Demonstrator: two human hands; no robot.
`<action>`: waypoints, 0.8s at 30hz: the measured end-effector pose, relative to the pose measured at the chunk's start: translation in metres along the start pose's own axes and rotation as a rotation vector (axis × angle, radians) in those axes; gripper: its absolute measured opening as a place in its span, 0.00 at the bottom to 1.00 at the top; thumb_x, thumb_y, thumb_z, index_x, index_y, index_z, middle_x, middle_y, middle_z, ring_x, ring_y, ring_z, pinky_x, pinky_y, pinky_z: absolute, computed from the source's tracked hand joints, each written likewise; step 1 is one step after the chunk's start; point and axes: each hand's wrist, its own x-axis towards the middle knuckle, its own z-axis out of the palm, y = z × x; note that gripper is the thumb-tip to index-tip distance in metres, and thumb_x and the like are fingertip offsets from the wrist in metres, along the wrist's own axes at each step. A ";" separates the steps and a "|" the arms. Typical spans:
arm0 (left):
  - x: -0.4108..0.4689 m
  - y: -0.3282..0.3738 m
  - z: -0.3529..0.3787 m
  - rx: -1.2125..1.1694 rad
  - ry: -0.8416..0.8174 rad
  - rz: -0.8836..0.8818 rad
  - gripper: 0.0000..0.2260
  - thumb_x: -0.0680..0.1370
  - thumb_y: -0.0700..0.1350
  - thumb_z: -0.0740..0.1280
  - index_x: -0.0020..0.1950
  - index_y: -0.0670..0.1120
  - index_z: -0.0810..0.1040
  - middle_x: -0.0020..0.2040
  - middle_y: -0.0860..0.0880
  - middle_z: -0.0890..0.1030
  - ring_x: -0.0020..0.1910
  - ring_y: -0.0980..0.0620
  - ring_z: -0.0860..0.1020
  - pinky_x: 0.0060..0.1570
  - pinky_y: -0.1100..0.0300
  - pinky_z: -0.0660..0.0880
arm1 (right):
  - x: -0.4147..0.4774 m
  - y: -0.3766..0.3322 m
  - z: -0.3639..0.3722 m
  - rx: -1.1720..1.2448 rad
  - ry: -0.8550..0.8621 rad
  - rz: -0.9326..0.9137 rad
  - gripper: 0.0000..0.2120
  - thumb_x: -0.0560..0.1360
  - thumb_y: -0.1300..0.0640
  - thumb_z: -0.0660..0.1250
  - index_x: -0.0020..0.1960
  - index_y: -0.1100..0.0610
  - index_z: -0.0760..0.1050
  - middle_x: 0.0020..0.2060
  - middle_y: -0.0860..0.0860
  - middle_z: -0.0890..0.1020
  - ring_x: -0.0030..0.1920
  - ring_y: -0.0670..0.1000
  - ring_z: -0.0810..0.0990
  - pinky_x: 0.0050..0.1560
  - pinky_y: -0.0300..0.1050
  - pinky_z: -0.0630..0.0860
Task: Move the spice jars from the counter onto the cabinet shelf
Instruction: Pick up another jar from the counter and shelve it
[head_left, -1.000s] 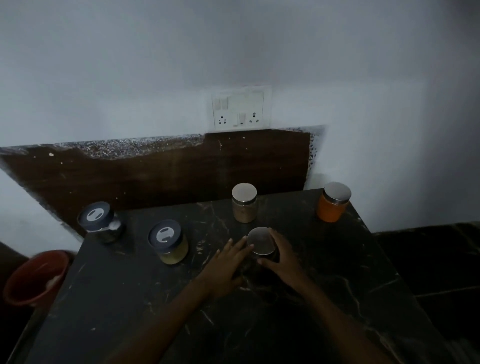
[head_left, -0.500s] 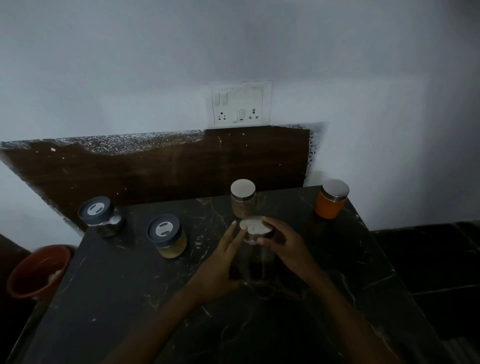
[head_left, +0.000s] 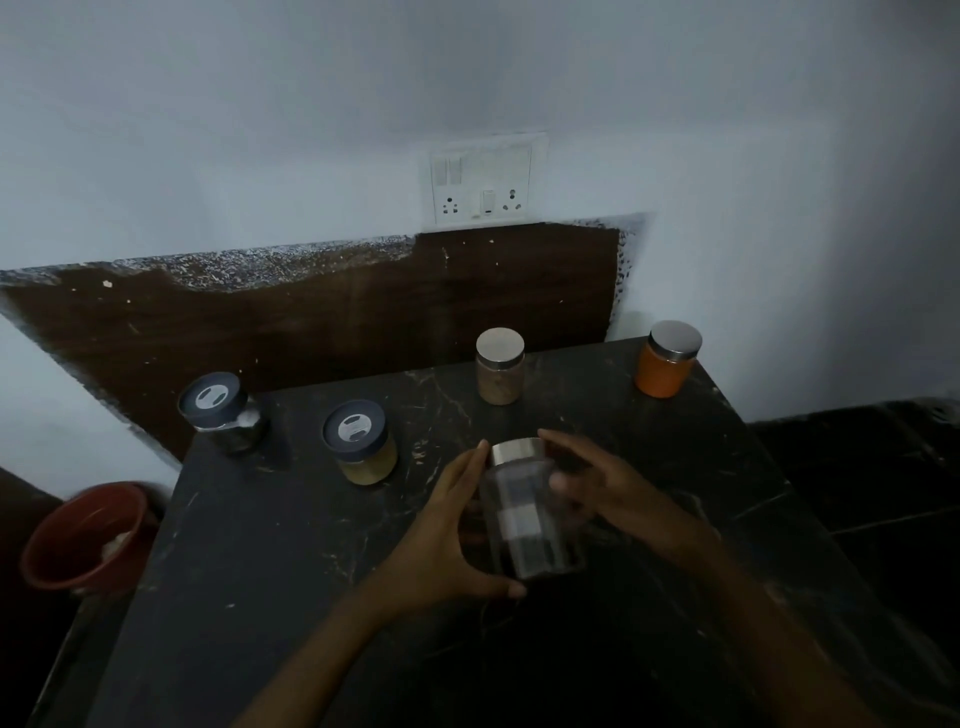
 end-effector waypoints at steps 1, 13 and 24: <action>-0.003 -0.001 -0.001 -0.032 -0.007 -0.009 0.54 0.61 0.52 0.80 0.71 0.70 0.44 0.73 0.66 0.49 0.70 0.59 0.65 0.64 0.62 0.71 | -0.005 0.000 -0.002 -0.055 -0.070 0.017 0.34 0.67 0.43 0.72 0.66 0.31 0.58 0.64 0.45 0.69 0.58 0.49 0.77 0.53 0.49 0.79; -0.012 0.005 -0.002 -0.050 -0.062 -0.053 0.56 0.62 0.49 0.81 0.74 0.63 0.42 0.76 0.62 0.46 0.72 0.59 0.62 0.66 0.56 0.70 | -0.020 0.008 0.011 -0.226 -0.197 0.001 0.61 0.56 0.56 0.81 0.66 0.24 0.41 0.72 0.36 0.54 0.68 0.39 0.62 0.62 0.40 0.69; -0.004 0.009 -0.006 0.191 -0.041 0.049 0.56 0.63 0.57 0.78 0.73 0.63 0.37 0.73 0.66 0.37 0.74 0.61 0.43 0.73 0.55 0.58 | -0.014 0.001 0.023 -0.275 -0.095 -0.064 0.59 0.53 0.48 0.81 0.66 0.24 0.42 0.65 0.28 0.52 0.62 0.31 0.60 0.55 0.29 0.65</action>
